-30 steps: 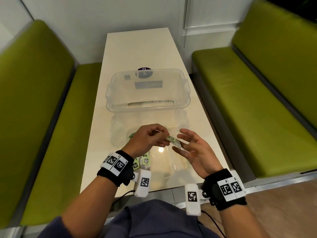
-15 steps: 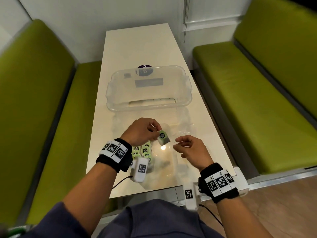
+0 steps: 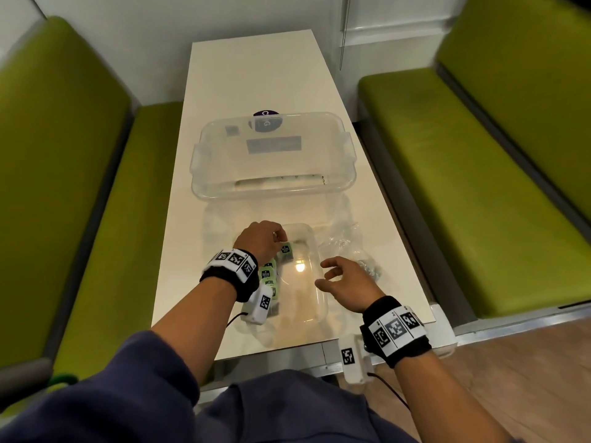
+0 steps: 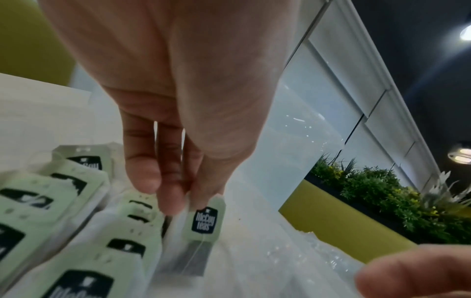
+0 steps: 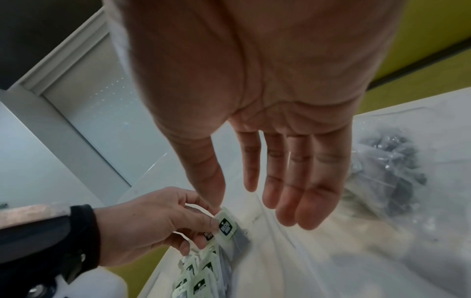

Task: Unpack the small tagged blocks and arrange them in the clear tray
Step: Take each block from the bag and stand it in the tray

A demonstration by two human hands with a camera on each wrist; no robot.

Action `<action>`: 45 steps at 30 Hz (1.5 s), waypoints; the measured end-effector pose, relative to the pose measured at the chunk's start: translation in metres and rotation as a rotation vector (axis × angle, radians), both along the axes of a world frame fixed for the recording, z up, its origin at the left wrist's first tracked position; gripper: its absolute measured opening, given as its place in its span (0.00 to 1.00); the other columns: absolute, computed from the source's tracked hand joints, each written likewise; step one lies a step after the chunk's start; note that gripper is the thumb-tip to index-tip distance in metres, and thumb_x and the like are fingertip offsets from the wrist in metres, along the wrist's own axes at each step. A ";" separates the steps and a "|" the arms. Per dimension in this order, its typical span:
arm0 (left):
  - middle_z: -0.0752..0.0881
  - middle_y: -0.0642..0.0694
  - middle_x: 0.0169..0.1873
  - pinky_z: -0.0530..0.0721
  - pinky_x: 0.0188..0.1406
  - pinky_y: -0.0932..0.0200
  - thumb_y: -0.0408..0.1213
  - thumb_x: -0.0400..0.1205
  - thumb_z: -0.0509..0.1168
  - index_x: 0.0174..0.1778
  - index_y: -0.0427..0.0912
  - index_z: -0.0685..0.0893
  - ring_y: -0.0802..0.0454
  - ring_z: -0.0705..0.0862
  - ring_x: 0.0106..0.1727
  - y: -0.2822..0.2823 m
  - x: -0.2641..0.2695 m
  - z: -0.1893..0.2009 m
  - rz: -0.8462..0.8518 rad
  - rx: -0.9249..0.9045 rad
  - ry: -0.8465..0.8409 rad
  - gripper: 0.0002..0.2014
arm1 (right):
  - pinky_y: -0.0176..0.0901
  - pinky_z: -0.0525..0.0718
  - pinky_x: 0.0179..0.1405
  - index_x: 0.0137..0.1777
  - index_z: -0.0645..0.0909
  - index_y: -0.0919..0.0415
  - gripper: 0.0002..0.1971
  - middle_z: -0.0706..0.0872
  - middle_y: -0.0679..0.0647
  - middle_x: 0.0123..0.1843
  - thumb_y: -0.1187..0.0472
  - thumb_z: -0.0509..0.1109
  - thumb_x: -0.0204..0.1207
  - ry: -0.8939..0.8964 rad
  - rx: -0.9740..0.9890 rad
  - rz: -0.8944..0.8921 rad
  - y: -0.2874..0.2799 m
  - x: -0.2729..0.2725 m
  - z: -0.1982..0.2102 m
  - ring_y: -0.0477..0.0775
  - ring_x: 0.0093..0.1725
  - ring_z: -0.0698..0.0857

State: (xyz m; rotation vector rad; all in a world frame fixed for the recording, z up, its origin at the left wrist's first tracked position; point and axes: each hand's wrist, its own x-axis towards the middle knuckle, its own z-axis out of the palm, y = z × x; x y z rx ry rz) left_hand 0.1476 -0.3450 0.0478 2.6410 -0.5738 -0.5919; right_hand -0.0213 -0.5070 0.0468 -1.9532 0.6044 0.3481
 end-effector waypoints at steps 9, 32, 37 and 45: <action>0.93 0.48 0.51 0.90 0.54 0.46 0.33 0.83 0.67 0.55 0.53 0.92 0.43 0.90 0.51 -0.001 -0.005 -0.003 0.032 0.024 -0.119 0.12 | 0.54 0.87 0.63 0.69 0.82 0.51 0.21 0.86 0.47 0.56 0.54 0.77 0.77 -0.010 0.043 0.024 -0.003 -0.002 -0.003 0.50 0.55 0.87; 0.89 0.61 0.49 0.79 0.45 0.68 0.44 0.85 0.70 0.61 0.56 0.90 0.66 0.85 0.43 0.017 -0.072 0.068 -0.048 -0.370 0.087 0.09 | 0.54 0.81 0.65 0.73 0.72 0.57 0.35 0.82 0.59 0.68 0.54 0.83 0.68 0.111 -0.476 -0.187 -0.041 -0.010 -0.038 0.65 0.67 0.81; 0.88 0.63 0.52 0.84 0.52 0.66 0.44 0.86 0.69 0.65 0.57 0.88 0.62 0.87 0.48 0.016 -0.086 0.075 -0.087 -0.480 0.103 0.12 | 0.47 0.81 0.63 0.75 0.74 0.55 0.38 0.83 0.53 0.66 0.68 0.85 0.65 -0.172 -0.385 -0.285 -0.040 -0.031 -0.014 0.57 0.63 0.82; 0.90 0.64 0.57 0.83 0.59 0.67 0.40 0.89 0.64 0.65 0.58 0.89 0.65 0.86 0.56 0.022 -0.080 0.097 -0.118 -0.594 0.031 0.13 | 0.45 0.86 0.62 0.76 0.72 0.48 0.40 0.78 0.45 0.68 0.69 0.84 0.66 -0.439 -0.261 -0.175 -0.014 -0.039 0.054 0.49 0.63 0.82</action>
